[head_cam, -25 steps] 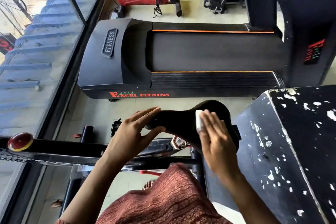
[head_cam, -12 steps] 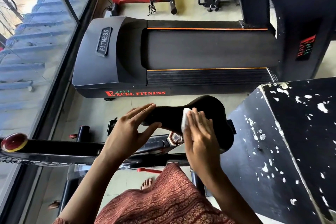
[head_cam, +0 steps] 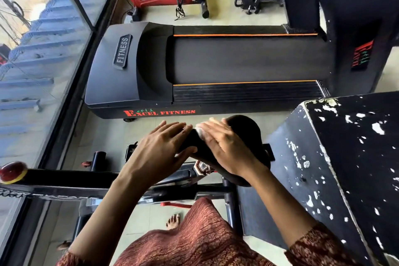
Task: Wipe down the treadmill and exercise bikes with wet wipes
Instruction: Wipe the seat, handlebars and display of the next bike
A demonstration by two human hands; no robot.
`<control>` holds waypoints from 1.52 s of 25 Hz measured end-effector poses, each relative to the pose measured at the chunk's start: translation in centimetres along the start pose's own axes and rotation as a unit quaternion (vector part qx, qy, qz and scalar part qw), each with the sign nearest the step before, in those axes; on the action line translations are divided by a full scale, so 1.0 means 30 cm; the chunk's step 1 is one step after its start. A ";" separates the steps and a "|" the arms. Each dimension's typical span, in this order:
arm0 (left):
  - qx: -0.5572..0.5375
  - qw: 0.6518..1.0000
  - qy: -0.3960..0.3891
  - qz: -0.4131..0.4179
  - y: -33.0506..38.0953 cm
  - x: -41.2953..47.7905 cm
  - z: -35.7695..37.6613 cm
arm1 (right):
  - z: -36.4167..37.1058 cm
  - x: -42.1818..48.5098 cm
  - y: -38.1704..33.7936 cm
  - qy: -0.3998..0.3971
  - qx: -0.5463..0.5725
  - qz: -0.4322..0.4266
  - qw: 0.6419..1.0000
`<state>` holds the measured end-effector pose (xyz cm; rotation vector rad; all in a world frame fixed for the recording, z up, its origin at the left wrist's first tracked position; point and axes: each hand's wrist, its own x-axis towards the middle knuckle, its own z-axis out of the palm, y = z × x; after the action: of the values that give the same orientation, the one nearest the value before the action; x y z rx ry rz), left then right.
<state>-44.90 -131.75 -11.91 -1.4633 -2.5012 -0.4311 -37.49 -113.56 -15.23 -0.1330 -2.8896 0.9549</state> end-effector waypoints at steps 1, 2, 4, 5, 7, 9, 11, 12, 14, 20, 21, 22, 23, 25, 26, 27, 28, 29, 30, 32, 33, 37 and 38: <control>0.018 1.000 -0.024 0.010 0.009 0.022 0.010 | -0.010 0.018 0.011 -0.029 0.012 -0.023 0.999; 0.034 0.998 -0.046 0.016 0.021 0.044 0.023 | -0.031 0.035 0.041 -0.046 0.001 -0.034 0.998; 0.066 0.994 -0.074 0.036 0.051 0.084 0.056 | -0.075 0.060 0.145 -0.055 -0.041 -0.007 0.998; 0.079 0.992 -0.083 0.049 0.067 0.100 0.073 | -0.091 0.066 0.190 -0.050 -0.043 0.022 0.998; 0.087 0.989 -0.094 0.072 0.098 0.129 0.108 | -0.099 0.068 0.251 -0.020 0.000 0.088 0.996; 0.079 0.986 -0.113 0.098 0.127 0.158 0.146 | -0.092 0.043 0.262 0.047 0.078 0.168 0.982; 0.073 0.980 -0.134 0.128 0.153 0.170 0.174 | -0.091 -0.036 0.248 0.093 0.125 0.243 0.958; 0.076 0.978 -0.141 0.136 0.163 0.172 0.182 | -0.089 -0.091 0.232 0.099 0.126 0.265 0.951; 0.086 0.974 -0.151 0.144 0.173 0.169 0.184 | -0.069 -0.213 0.174 0.098 0.097 0.271 0.953; 0.084 0.974 -0.141 0.158 0.182 0.176 0.183 | -0.030 -0.156 0.176 0.112 0.041 0.262 0.958; 0.084 0.974 -0.136 0.162 0.184 0.175 0.182 | -0.036 -0.120 0.189 0.104 0.041 0.274 0.955; 0.083 0.974 -0.128 0.167 0.187 0.170 0.179 | -0.034 -0.115 0.195 0.109 0.027 0.271 0.956; 0.080 0.975 -0.117 0.172 0.189 0.161 0.175 | -0.031 -0.140 0.184 0.137 0.006 0.245 0.960; 0.078 0.976 -0.093 0.181 0.189 0.133 0.159 | -0.007 -0.260 0.132 0.181 0.010 0.156 0.971; 0.086 0.976 -0.085 0.181 0.185 0.114 0.150 | 0.013 -0.329 0.111 0.186 0.029 0.122 0.975; 0.099 0.976 -0.082 0.175 0.178 0.093 0.140 | 0.030 -0.373 0.112 0.189 0.038 0.103 0.976; 0.109 0.977 -0.082 0.162 0.172 0.072 0.131 | 0.040 -0.384 0.124 0.198 0.040 0.108 0.974; 0.116 0.979 -0.083 0.147 0.167 0.053 0.121 | 0.037 -0.357 0.128 0.211 0.033 0.135 0.967; 0.119 0.980 -0.083 0.134 0.165 0.037 0.114 | 0.036 -0.307 0.131 0.222 0.019 0.161 0.961; 0.116 0.983 -0.074 0.118 0.156 0.008 0.098 | 0.033 -0.193 0.092 0.222 -0.007 0.168 0.961; 0.112 0.985 -0.064 0.112 0.147 -0.007 0.090 | 0.044 -0.164 0.062 0.207 -0.002 0.144 0.968; 0.114 0.988 -0.022 0.104 0.082 -0.082 0.054 | 0.067 -0.270 0.040 0.157 0.024 0.015 0.987; 0.117 0.988 -0.017 0.103 0.073 -0.091 0.051 | 0.065 -0.290 0.064 0.165 0.021 0.026 0.986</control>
<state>-41.72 -132.40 -13.91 -1.6199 -2.2989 -0.0727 -29.00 -114.16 -18.49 -0.3322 -2.5724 0.9049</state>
